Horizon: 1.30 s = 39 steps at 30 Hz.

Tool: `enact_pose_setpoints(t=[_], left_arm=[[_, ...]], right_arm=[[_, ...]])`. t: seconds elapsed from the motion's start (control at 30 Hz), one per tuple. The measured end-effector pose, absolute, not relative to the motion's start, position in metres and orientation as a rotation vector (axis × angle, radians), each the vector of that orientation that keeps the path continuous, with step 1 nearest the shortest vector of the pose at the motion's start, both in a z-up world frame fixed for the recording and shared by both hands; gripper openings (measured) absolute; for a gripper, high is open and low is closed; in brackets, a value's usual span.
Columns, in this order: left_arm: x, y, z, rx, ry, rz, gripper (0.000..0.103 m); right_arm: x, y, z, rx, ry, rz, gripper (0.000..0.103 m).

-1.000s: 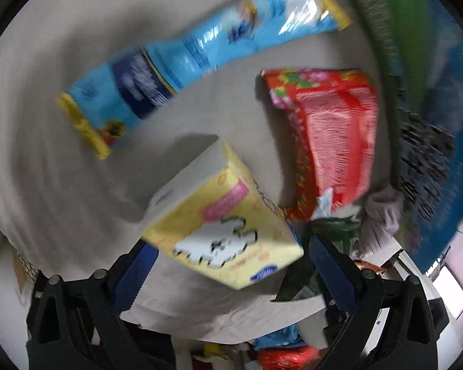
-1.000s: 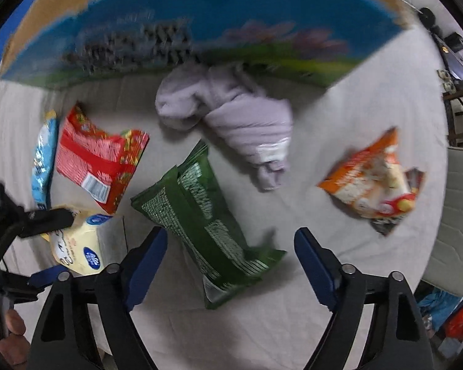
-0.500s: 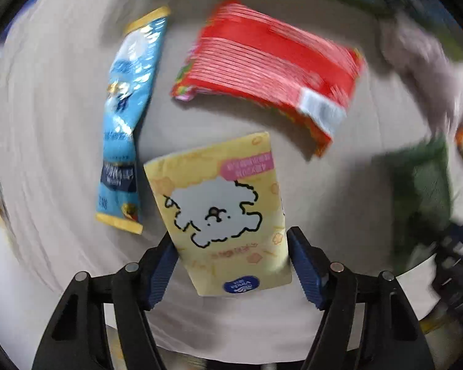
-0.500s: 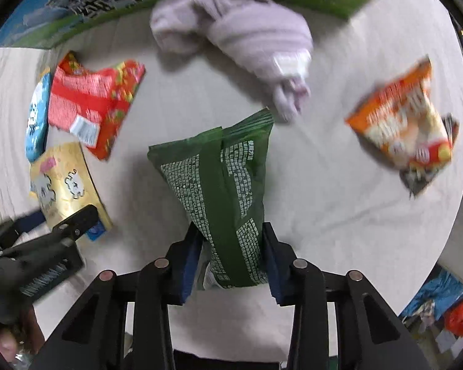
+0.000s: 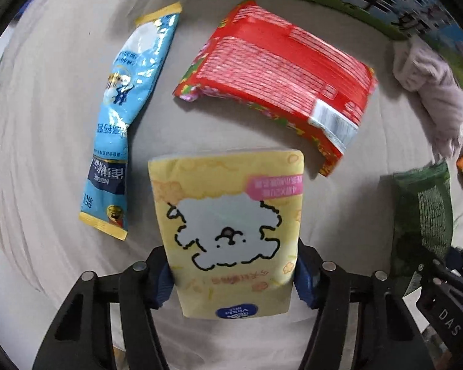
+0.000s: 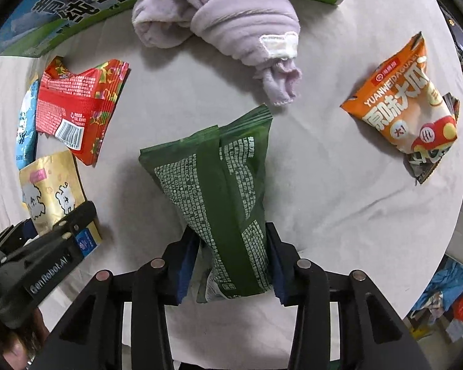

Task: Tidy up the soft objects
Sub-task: 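Carry both items over the box and open both tools to drop them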

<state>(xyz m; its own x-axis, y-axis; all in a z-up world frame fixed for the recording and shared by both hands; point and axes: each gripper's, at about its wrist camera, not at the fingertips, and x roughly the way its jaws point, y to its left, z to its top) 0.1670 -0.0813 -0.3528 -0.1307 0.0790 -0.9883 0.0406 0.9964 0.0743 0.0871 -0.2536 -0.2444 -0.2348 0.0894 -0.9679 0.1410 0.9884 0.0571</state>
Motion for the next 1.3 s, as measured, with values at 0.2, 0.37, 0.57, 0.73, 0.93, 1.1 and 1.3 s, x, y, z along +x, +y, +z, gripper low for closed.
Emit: enact_pose_setpoints(t=[0.2, 0.37, 0.57, 0.73, 0.93, 1.1, 1.3], left_arm=[[0.14, -0.127, -0.36, 0.116, 1.657, 0.03, 0.06], [0.129, -0.151, -0.32, 0.119, 1.598, 0.038, 0.06], [0.114, -0.182, -0.251, 0.13, 1.496, 0.012, 0.06], [0.105, -0.198, -0.186, 0.098, 1.418, -0.022, 0.06], [0.112, -0.189, -0.126, 0.047, 1.325, -0.095, 0.06], [0.146, -0.195, -0.083, 0.065, 1.242, -0.15, 0.06], [0.227, -0.18, -0.096, 0.091, 1.23, -0.209, 0.06]], right_arm=[[0.074, -0.25, -0.246, 0.145, 1.794, -0.055, 0.036], [0.054, -0.255, -0.243, 0.143, 1.764, -0.054, 0.035], [0.03, -0.268, -0.218, 0.185, 1.694, -0.02, 0.034], [0.012, -0.281, -0.183, 0.217, 1.616, 0.009, 0.034], [0.003, -0.311, -0.14, 0.267, 1.513, 0.027, 0.034], [0.03, -0.318, -0.098, 0.3, 1.442, 0.044, 0.034], [0.093, -0.326, -0.083, 0.294, 1.356, 0.0, 0.034]])
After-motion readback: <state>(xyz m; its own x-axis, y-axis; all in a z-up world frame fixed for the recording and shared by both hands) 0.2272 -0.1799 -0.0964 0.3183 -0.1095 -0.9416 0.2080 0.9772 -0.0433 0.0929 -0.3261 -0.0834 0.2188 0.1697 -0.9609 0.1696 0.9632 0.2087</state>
